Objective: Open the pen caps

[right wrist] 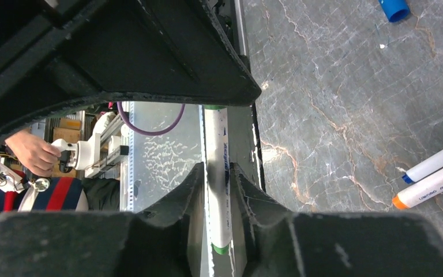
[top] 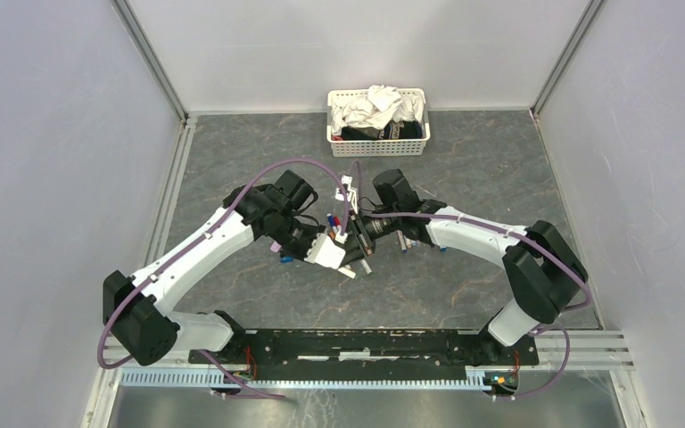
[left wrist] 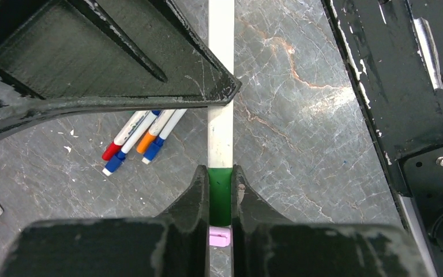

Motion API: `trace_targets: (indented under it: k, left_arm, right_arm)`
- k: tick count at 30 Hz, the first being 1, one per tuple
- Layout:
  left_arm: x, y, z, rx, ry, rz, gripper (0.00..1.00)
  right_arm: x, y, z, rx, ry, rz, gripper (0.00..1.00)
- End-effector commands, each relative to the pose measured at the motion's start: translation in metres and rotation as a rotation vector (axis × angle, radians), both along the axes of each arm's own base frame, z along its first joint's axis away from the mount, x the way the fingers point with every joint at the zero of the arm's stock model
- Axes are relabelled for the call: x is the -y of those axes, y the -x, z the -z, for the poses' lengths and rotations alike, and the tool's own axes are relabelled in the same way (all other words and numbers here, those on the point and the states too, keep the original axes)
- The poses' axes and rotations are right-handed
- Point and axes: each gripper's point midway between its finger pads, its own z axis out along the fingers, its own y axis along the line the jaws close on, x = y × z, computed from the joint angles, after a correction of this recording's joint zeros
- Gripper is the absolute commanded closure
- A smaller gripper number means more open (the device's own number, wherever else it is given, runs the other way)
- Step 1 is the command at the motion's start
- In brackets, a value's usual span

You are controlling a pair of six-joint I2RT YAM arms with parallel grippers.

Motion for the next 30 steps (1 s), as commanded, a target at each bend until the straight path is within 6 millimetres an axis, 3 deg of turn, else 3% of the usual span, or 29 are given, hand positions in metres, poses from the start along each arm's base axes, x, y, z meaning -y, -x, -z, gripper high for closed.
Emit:
trace_targets:
  k: [1, 5, 12, 14, 16, 17, 19, 27, 30]
  left_arm:
    - [0.005, -0.004, -0.006, 0.034, 0.009, 0.025, 0.98]
    - [0.004, -0.006, -0.005, 0.04, 0.005, 0.024, 0.98]
    - [0.004, -0.014, -0.008, 0.068, -0.007, 0.008, 0.98]
    - [0.002, -0.015, -0.006, 0.077, -0.019, 0.003, 0.98]
    - [0.0, -0.017, -0.005, 0.084, -0.034, 0.0, 0.98]
    - [-0.003, -0.019, -0.003, 0.091, -0.048, -0.005, 0.98]
    - [-0.011, -0.026, 0.001, 0.115, -0.088, -0.022, 0.98]
    - [-0.07, -0.082, 0.006, 0.161, -0.193, -0.133, 0.98]
    - [-0.083, -0.098, 0.006, 0.201, -0.205, -0.165, 0.98]
  right_arm:
    - [-0.01, -0.007, -0.011, 0.042, -0.046, 0.012, 0.67]
    - [-0.02, -0.005, -0.011, 0.024, -0.06, 0.002, 0.59]
    - [-0.029, -0.004, -0.001, -0.002, -0.044, -0.026, 0.62]
    - [-0.027, -0.003, 0.002, -0.005, -0.04, -0.03, 0.67]
    - [-0.025, -0.002, 0.006, 0.0, -0.03, -0.035, 0.83]
    - [-0.022, -0.002, 0.009, 0.004, -0.017, -0.032, 0.92]
    - [-0.014, -0.002, 0.014, 0.01, 0.003, -0.025, 1.0]
    - [0.033, 0.004, 0.049, 0.007, 0.129, 0.035, 1.0]
    - [0.045, 0.005, 0.06, -0.003, 0.163, 0.065, 1.0]
